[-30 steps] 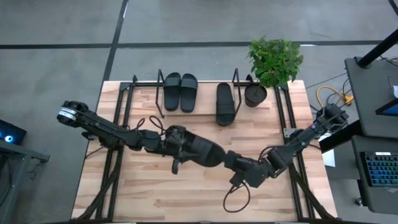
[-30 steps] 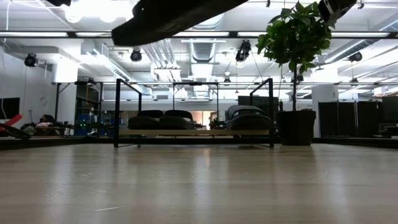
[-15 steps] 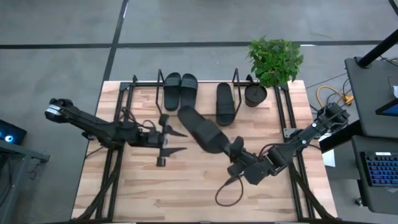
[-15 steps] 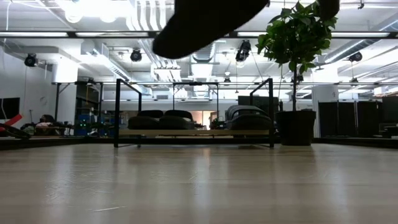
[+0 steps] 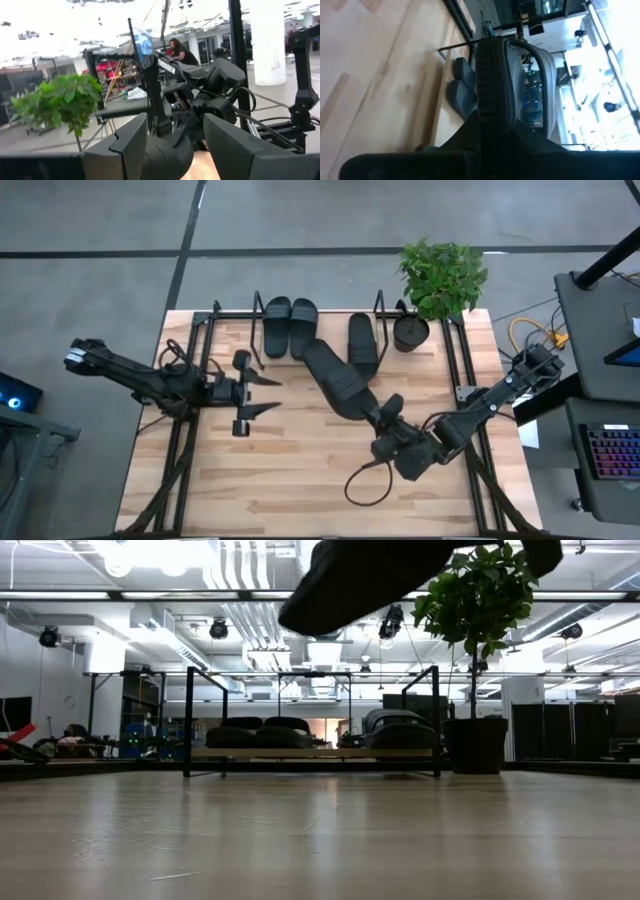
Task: Pick and place slides into the shelf
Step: Put the black slide on the shelf
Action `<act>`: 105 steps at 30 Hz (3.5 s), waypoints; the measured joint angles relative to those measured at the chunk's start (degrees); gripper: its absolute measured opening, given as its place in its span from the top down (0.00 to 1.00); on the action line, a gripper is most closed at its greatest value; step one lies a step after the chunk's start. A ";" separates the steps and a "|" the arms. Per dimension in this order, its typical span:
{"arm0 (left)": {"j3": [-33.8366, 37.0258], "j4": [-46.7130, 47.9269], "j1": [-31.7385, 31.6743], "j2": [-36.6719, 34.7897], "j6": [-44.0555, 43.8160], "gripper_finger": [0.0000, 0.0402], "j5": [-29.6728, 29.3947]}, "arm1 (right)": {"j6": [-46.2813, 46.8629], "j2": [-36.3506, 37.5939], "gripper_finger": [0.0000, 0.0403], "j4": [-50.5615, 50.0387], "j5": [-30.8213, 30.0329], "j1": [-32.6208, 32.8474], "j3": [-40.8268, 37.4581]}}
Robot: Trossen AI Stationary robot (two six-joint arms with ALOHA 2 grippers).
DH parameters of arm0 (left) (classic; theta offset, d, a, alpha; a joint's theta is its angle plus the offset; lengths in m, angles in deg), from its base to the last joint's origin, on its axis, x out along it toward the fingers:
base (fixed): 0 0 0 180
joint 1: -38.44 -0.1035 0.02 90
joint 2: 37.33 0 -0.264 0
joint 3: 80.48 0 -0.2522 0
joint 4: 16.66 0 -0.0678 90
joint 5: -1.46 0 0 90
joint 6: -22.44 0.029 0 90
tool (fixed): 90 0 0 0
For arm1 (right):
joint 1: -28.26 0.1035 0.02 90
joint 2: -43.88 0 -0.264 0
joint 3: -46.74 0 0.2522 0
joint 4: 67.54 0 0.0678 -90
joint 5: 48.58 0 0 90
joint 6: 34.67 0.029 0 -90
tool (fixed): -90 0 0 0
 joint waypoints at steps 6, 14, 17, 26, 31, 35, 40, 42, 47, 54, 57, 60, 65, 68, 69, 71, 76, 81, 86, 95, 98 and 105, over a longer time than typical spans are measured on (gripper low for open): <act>-0.05 8.14 0.07 -4.11 -4.11 0.55 -4.09 | 8.17 0.11 0.90 -1.58 -0.21 -0.06 -0.12; 0.00 19.19 0.12 -9.38 -11.82 0.55 -12.88 | 21.23 0.08 0.90 -1.59 -1.99 -0.11 -0.31; 0.06 20.32 0.13 -9.70 -11.96 0.55 -12.94 | 27.70 0.00 0.90 -1.56 -1.97 -0.72 -0.31; 0.06 27.26 0.13 -12.13 -13.53 0.55 -18.67 | 41.96 -0.02 0.90 -1.43 -1.97 -4.03 -0.31; 0.06 33.33 0.13 -14.05 -20.17 0.55 -19.75 | 45.82 -0.02 0.90 -0.35 -2.88 -7.16 -0.31; 0.07 36.82 0.13 -15.09 -23.29 0.55 -19.74 | 41.60 -0.04 0.90 5.45 -2.98 -10.21 -0.31; 0.11 40.33 0.13 -16.31 -23.94 0.55 -19.69 | 32.16 -0.07 0.90 15.26 -2.55 -14.63 -0.31; 0.11 42.04 0.13 -16.61 -25.73 0.55 -19.72 | 31.40 -0.07 0.90 16.37 -1.45 -16.48 -0.31; 0.11 44.34 0.13 -16.87 -28.02 0.55 -19.69 | 32.25 -0.93 0.90 17.51 2.62 -20.81 -0.25; 0.13 44.96 0.11 -16.57 -28.04 0.55 -19.69 | 29.42 -4.64 0.90 20.66 6.11 -25.18 0.12; 0.15 45.41 0.13 -16.52 -28.00 0.55 -19.67 | 28.34 -7.43 0.90 20.55 6.62 -25.53 2.45; 0.15 45.35 0.13 -16.76 -27.98 0.55 -19.69 | 26.87 -11.42 0.90 18.98 6.12 -25.35 7.04; 0.15 46.31 0.12 -17.52 -28.04 0.55 -19.69 | 32.96 -18.68 0.90 1.78 3.23 -25.37 17.63; 0.15 46.63 0.11 -18.19 -28.04 0.55 -19.69 | 40.27 -22.72 0.90 -11.74 3.14 -25.40 24.33; 0.15 46.63 0.11 -18.40 -28.02 0.55 -19.69 | 42.99 -23.81 0.90 -16.10 2.98 -25.32 26.31; 0.15 46.66 0.11 -18.73 -27.98 0.55 -19.69 | 46.57 -26.02 0.90 -22.43 2.33 -25.02 29.26; 0.15 46.94 0.11 -20.49 -27.62 0.55 -19.69 | 46.59 -29.76 0.90 -25.37 2.18 -24.07 32.98; 0.15 48.27 0.11 -22.85 -27.47 0.55 -19.68 | 44.47 -31.82 0.90 -25.49 3.86 -23.97 33.92; 0.15 50.01 0.11 -25.15 -27.47 0.55 -19.69 | 44.44 -31.93 0.90 -25.58 4.97 -24.01 32.37; 0.04 50.07 0.11 -27.04 -27.43 0.55 -19.67 | 44.27 -31.93 0.91 -27.20 6.45 -24.13 30.88; 0.04 49.98 0.11 -27.10 -27.41 0.55 -19.71 | 43.28 -31.93 0.91 -27.29 6.45 -24.43 30.86; 0.04 50.92 0.11 -26.40 -27.41 0.55 -19.67 | 41.29 -31.94 0.91 -27.26 9.84 -26.31 30.85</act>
